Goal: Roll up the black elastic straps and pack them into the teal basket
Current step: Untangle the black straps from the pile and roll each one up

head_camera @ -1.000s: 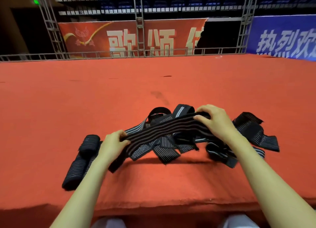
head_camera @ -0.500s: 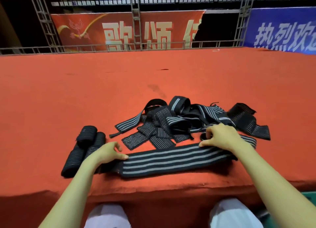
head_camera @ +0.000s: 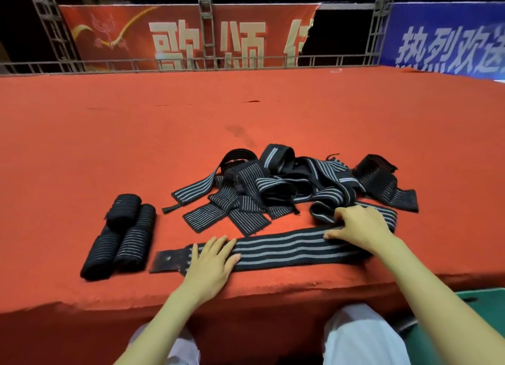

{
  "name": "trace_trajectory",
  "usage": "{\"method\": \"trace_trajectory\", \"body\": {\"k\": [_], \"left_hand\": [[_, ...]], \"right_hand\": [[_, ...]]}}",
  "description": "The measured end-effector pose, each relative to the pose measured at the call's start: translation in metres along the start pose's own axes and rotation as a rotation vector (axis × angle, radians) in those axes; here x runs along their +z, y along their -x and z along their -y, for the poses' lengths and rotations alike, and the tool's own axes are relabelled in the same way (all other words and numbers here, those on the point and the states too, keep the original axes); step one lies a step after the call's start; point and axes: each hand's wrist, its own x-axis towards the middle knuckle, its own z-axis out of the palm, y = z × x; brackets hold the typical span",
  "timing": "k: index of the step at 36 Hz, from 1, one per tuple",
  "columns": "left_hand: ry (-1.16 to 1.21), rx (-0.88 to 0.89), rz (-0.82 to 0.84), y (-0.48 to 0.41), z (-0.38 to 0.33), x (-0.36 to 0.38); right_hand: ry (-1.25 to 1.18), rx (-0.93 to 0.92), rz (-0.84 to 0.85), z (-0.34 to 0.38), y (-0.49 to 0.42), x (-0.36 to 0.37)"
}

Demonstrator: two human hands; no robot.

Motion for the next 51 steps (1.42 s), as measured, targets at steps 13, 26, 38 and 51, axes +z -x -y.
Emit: {"method": "trace_trajectory", "body": {"k": [13, 26, 38, 51], "left_hand": [[0.024, -0.032, -0.084, 0.005, -0.010, 0.002], [0.081, 0.063, -0.060, -0.011, -0.063, 0.001], [0.021, 0.040, 0.015, -0.031, -0.078, -0.003], [0.277, 0.402, -0.202, -0.112, -0.148, -0.029]], "right_hand": [[0.088, 0.070, -0.146, 0.012, 0.013, 0.029], [-0.483, -0.134, -0.067, 0.056, 0.033, 0.073], [-0.626, -0.144, -0.030, 0.047, 0.021, 0.072], [-0.611, 0.403, -0.246, -0.009, -0.062, 0.026]]}}
